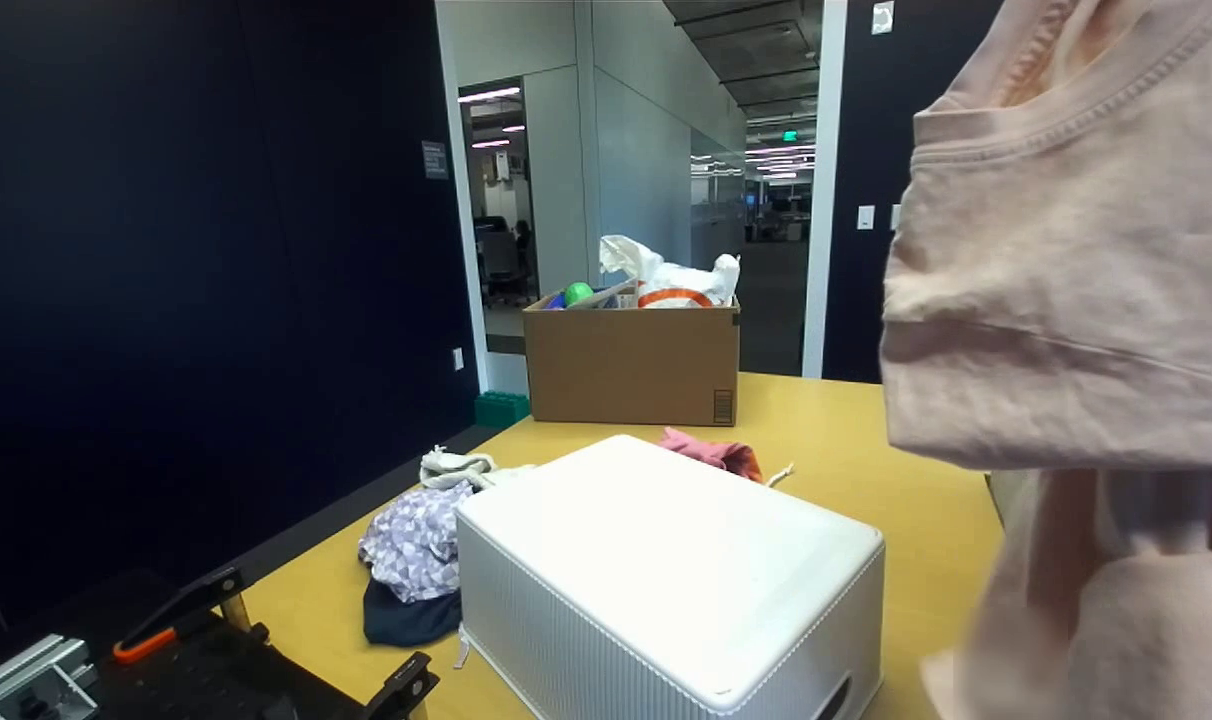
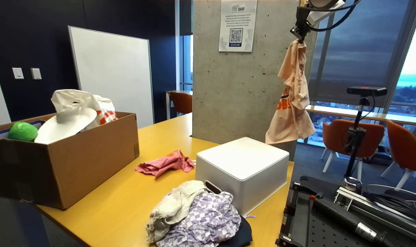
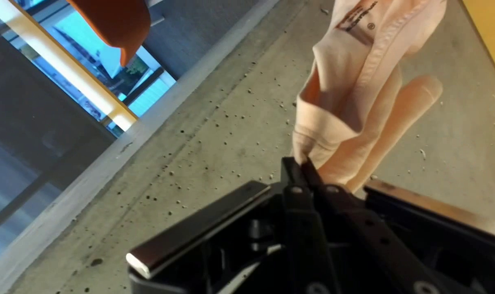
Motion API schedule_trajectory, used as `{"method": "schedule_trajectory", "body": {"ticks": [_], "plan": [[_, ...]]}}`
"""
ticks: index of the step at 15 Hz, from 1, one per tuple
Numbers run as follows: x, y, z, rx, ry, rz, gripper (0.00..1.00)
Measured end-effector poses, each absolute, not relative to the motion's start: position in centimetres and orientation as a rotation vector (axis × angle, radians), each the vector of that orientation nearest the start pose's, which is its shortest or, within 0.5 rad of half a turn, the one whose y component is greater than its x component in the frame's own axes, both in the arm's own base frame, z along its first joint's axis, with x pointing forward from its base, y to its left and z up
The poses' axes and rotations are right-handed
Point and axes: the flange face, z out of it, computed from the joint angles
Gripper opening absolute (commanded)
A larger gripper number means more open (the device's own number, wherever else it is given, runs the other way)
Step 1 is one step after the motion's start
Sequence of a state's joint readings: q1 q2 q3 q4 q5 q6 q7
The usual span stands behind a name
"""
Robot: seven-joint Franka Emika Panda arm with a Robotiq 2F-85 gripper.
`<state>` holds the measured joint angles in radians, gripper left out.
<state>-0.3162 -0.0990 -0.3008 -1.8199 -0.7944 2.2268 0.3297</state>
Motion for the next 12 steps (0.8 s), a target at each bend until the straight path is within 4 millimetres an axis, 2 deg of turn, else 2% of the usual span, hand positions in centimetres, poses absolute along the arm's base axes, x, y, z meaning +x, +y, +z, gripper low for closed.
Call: {"method": "schedule_trajectory", "body": {"ticks": [3, 6, 9, 12], "plan": [[45.1, -35.6, 63.0, 2.228, -0.719, 0.448, 0.00], [47.9, -33.3, 59.3, 2.284, -0.695, 0.420, 0.00], [53.0, -28.6, 53.5, 2.375, -0.625, 0.381, 0.00], [58.0, -21.0, 49.1, 2.444, -0.486, 0.373, 0.00]]}}
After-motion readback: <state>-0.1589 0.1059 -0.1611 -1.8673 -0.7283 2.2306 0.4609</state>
